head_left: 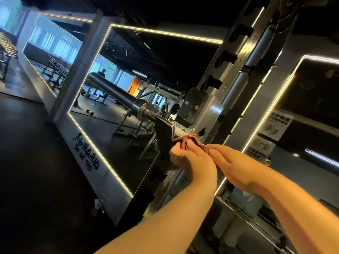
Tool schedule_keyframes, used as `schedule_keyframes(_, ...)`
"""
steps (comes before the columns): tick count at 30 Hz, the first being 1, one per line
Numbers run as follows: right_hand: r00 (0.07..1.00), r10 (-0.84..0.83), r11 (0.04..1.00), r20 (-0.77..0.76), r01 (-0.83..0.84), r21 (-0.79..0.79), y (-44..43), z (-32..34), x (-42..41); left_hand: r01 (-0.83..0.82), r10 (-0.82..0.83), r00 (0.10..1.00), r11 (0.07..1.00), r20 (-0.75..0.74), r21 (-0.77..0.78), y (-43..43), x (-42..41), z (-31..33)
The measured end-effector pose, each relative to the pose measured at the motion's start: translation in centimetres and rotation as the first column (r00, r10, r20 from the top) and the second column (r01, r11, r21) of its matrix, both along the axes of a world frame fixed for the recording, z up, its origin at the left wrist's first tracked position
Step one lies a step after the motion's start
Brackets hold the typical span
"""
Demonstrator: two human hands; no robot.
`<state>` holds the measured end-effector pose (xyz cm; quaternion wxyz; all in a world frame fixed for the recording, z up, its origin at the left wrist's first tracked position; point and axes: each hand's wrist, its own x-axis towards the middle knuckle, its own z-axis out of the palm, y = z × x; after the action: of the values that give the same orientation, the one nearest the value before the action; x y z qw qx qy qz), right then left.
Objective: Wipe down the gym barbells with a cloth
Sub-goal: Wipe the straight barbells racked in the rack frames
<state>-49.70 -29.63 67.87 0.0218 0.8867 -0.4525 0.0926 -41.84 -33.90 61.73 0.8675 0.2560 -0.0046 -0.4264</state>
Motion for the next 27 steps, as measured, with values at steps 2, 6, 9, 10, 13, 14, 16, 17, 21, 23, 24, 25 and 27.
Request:
schedule_keyframes(2,1.000,-0.004,1.000,0.015,0.003,0.004,0.0,-0.1,0.0,-0.074,0.073,0.996,0.997,0.053,0.030,0.5,0.4,0.2)
schedule_keyframes(6,0.999,-0.007,1.000,0.039,0.007,0.019,0.0,-0.2,-0.3,-0.112,0.113,0.991,0.993,0.067,-0.025,1.6,0.2,-0.1)
schedule_keyframes(9,0.996,-0.020,0.999,0.090,0.017,0.040,0.0,-0.1,-0.4,-0.036,0.057,0.991,0.985,0.123,-0.169,3.0,-2.5,-1.3)
schedule_keyframes(10,0.994,-0.028,0.999,0.110,0.023,0.049,0.0,0.0,-0.3,0.005,0.030,0.986,0.977,0.162,-0.213,3.6,-3.4,-1.8)
schedule_keyframes(13,0.992,-0.057,0.998,0.113,0.051,0.047,-0.3,-0.1,-0.5,0.104,-0.063,0.980,0.971,0.187,-0.216,3.1,-3.8,-2.6)
schedule_keyframes(14,0.992,-0.060,0.997,0.110,0.056,0.045,-0.4,-0.1,-0.6,0.079,-0.047,0.980,0.983,0.191,-0.165,2.9,-3.1,-2.2)
schedule_keyframes(16,0.992,-0.056,0.998,0.110,0.051,0.046,-0.5,-0.2,-0.7,-0.026,0.036,0.982,0.998,0.185,-0.055,2.1,-0.9,-1.4)
schedule_keyframes(17,0.992,-0.056,0.998,0.115,0.051,0.049,-0.5,-0.2,-0.7,-0.060,0.065,0.982,0.998,0.178,-0.032,1.4,-0.1,-1.3)
schedule_keyframes(21,0.991,-0.062,0.997,0.116,0.058,0.042,-0.6,-0.2,-0.7,-0.090,0.090,0.988,0.996,0.129,-0.003,1.2,1.0,-0.6)
schedule_keyframes(23,0.991,-0.055,0.997,0.125,0.048,0.060,-0.6,-0.2,-0.7,-0.103,0.110,0.990,0.991,0.090,-0.085,2.3,-0.1,-0.7)
schedule_keyframes(24,0.990,-0.052,0.996,0.134,0.042,0.073,-0.5,-0.2,-0.7,-0.073,0.083,0.994,0.987,0.064,-0.146,3.1,-1.2,-1.0)
schedule_keyframes(25,0.986,-0.054,0.995,0.158,0.039,0.093,-0.4,-0.1,-0.7,-0.008,0.014,1.000,0.974,0.025,-0.224,4.0,-2.3,-1.6)
schedule_keyframes(27,0.974,-0.066,0.991,0.215,0.040,0.126,-0.2,0.0,-0.6,0.132,-0.143,0.990,0.925,-0.005,-0.357,5.7,-3.5,-2.4)
